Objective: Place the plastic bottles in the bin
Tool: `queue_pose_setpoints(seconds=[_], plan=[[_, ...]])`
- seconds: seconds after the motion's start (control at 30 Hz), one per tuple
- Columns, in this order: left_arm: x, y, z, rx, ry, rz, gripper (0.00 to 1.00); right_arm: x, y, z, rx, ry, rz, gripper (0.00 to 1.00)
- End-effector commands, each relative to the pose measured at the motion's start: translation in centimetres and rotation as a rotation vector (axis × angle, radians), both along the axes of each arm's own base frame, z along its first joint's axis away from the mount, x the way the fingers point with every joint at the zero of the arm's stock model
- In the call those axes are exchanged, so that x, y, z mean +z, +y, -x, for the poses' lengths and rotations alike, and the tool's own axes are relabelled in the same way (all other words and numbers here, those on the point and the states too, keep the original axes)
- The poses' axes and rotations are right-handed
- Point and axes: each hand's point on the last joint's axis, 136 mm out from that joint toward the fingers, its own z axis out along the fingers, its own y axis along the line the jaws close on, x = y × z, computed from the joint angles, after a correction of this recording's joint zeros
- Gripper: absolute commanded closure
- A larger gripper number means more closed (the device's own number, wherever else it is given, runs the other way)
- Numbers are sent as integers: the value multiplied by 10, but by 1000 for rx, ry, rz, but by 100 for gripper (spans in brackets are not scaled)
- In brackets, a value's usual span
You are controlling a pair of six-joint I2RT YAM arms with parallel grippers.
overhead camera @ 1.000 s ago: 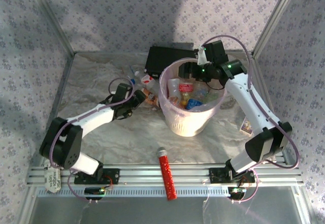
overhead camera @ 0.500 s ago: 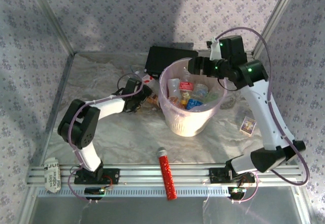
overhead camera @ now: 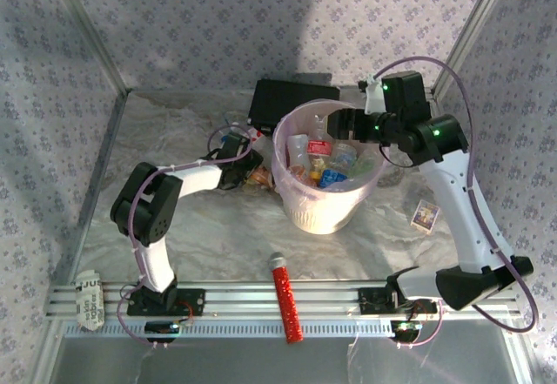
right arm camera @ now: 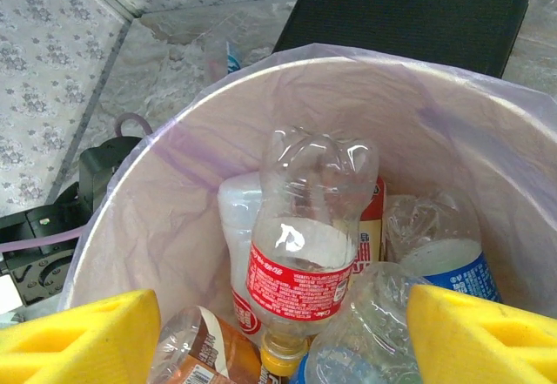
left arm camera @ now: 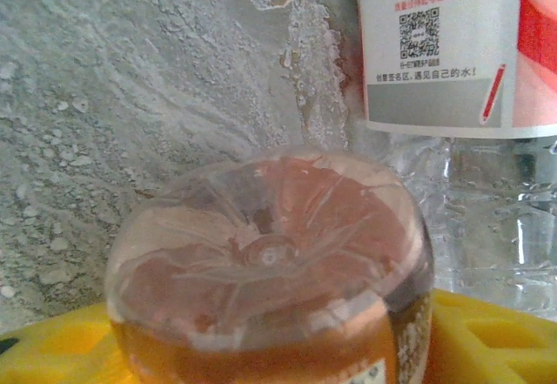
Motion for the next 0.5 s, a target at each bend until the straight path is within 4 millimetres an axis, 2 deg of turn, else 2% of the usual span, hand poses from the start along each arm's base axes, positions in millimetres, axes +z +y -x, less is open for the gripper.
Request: queue_pose_setpoints(seconds=[0.0,0.2,0.37,0.47], plan=[[21,10,4,9,-36,-43,37,4,-3,6,11,-19,9,24],[81,35,16,-8,-149,-139,44,13,10,9,66,-47,-23,25],[141,50,27,-44,-255,-191,49,22,17,14,103,-69,-30,26],[182,51,39,-74,-319,-164,53,28,14,16,97,-82,-25,27]])
